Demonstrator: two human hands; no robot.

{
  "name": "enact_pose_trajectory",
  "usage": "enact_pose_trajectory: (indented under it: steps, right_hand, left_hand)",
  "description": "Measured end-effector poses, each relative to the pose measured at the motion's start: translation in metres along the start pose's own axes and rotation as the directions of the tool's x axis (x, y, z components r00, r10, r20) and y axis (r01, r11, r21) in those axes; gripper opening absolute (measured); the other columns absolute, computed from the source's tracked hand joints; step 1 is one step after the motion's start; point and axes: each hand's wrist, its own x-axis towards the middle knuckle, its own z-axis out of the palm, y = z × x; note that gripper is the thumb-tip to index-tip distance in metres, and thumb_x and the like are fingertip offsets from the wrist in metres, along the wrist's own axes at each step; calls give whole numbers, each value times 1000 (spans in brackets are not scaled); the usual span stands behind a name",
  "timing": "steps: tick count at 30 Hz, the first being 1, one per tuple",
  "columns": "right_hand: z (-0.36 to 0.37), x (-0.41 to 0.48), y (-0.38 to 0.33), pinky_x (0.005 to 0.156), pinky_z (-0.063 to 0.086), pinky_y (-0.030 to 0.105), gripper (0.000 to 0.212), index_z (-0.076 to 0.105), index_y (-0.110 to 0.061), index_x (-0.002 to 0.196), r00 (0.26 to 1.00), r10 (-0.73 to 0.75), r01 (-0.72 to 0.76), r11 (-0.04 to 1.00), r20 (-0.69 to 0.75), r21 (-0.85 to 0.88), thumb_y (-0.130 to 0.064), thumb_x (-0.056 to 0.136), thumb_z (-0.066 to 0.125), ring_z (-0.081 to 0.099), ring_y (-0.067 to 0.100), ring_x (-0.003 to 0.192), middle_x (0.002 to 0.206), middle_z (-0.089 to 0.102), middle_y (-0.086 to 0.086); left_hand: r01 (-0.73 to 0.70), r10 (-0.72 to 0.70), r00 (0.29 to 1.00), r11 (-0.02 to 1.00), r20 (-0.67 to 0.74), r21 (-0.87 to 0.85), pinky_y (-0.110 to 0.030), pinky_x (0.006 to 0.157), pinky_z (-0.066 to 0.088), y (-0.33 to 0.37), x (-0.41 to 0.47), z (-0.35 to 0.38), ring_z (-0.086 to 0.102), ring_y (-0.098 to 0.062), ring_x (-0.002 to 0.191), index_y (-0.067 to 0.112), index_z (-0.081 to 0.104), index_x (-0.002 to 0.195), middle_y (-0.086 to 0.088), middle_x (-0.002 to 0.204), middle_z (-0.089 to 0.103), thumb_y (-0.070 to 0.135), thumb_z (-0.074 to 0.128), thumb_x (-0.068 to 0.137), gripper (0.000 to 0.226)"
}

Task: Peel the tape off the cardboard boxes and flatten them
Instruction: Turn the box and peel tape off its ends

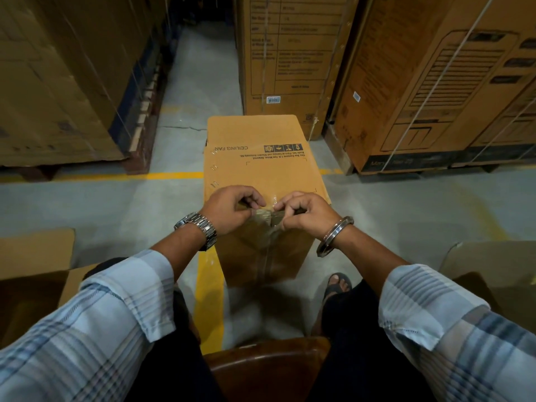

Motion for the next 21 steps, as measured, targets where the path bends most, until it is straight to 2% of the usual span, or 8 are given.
enact_pose_trajectory:
  steps: [3, 5, 7, 9, 12, 14, 17, 21]
  right_hand:
    - [2, -2, 3, 95, 49, 34, 17, 73, -10, 62, 1000, 6, -6, 1000, -13, 9, 2, 67, 84, 64, 15, 108, 110, 69, 1]
    - [2, -7, 3, 99, 46, 34, 9, 79, -14, 71, 999, -24, 23, 999, -24, -42, -10, 70, 87, 58, 11, 114, 119, 64, -5]
    - [-2, -13, 4, 99, 44, 35, 6, 81, -23, 78, 995, -101, 95, 973, -19, -210, -24, 75, 86, 52, 12, 120, 124, 59, -9]
    - [-7, -21, 5, 96, 44, 37, 7, 80, -29, 84, 980, -196, 165, 882, -25, -442, -34, 80, 81, 48, 15, 118, 124, 58, -9]
    - [-10, -26, 6, 87, 47, 40, 10, 80, -32, 91, 956, -294, 226, 753, -9, -618, -38, 84, 75, 48, 17, 105, 109, 59, -9]
    - [-8, -27, 6, 84, 50, 41, 9, 80, -28, 90, 970, -242, 211, 829, 7, -519, -34, 86, 75, 54, 14, 97, 99, 63, -11]
    - [-11, -26, -3, 87, 55, 43, 6, 81, -20, 86, 998, -50, 42, 982, -41, -187, -22, 86, 76, 67, 15, 89, 89, 75, -6]
    - [-29, -20, -24, 81, 57, 33, 6, 79, -5, 89, 995, 39, -30, 995, -88, 100, -9, 87, 75, 69, 18, 78, 88, 77, 9]
  left_hand:
    - [-21, 22, 1000, 999, -17, 33, -43, 86, 57, 1, 0, 1, 68, -8, 88, 29, 74, 94, 13, 88, 70, 8, 68, 81, 26]
    - [-39, 42, 999, 996, -28, 86, -42, 87, 56, 1, -1, 1, 66, -6, 88, 29, 74, 94, 15, 90, 69, 15, 65, 79, 23]
    - [-50, 56, 998, 988, -38, 146, -44, 90, 53, 2, -1, 0, 64, -7, 90, 32, 73, 97, 17, 90, 66, 27, 64, 76, 23]
    - [-53, 61, 998, 970, -27, 237, -45, 95, 47, 4, 1, 1, 59, -10, 94, 37, 70, 103, 18, 91, 62, 37, 70, 78, 24]
    - [-37, 50, 998, 935, -28, 353, -41, 95, 40, 11, 5, 6, 49, -11, 98, 42, 67, 107, 17, 92, 57, 39, 74, 83, 25]
    - [-33, 53, 998, 923, -41, 383, -40, 92, 39, 19, 7, 9, 45, -11, 96, 43, 66, 107, 17, 88, 54, 37, 71, 86, 22]
    - [-48, 81, 995, 915, -66, 400, -37, 88, 37, 29, 12, 9, 45, -12, 96, 42, 67, 105, 21, 82, 53, 36, 68, 89, 18]
    - [-84, 140, 983, 919, -120, 384, -36, 81, 33, 47, 25, -11, 46, -12, 95, 42, 68, 104, 19, 85, 54, 39, 68, 90, 15]
